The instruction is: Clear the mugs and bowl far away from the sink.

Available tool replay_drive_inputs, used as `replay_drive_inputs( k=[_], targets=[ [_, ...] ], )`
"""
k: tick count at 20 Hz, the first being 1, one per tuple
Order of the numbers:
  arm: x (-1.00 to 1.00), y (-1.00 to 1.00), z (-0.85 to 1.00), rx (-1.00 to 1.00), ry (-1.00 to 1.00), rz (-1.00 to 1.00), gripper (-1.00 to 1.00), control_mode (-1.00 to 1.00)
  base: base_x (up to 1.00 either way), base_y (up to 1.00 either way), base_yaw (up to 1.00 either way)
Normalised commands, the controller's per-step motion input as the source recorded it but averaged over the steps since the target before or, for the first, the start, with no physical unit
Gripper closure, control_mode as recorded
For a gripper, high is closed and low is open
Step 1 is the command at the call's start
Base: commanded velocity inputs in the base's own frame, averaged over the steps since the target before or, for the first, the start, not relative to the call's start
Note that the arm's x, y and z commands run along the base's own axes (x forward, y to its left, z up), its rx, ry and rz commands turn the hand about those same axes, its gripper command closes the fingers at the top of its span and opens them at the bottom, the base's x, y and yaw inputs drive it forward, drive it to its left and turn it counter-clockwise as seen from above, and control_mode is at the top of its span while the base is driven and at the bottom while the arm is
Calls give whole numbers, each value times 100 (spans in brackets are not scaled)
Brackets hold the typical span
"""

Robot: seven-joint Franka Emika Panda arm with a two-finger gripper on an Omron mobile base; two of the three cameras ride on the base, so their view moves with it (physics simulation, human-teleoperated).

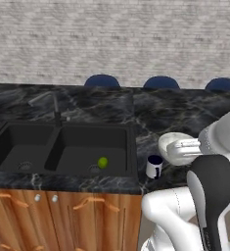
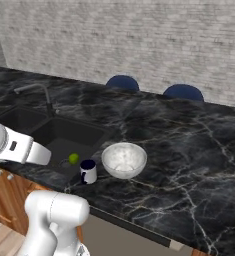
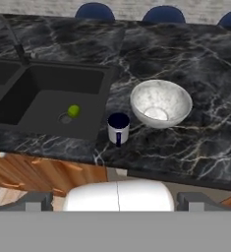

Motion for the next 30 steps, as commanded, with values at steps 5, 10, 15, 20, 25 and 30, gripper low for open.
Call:
replay_drive_inputs(
  k=[5, 10, 15, 20, 25, 30],
  targets=[
    [0, -9, -13, 4, 17, 8, -100, -100, 3, -7, 6],
    [10, -5, -26, 4, 37, 10, -100, -100, 0, 0, 0],
    [36, 0, -32, 1, 21, 0, -100, -100, 0, 0, 0],
    [29, -1, -34, 3, 0, 0, -100, -100, 0, 0, 0],
    [41, -1, -37, -1, 0, 1, -100, -100, 0, 0, 0],
    [50, -4, -31, -2, 0, 0, -100, -100, 0, 0, 0]
  ],
)
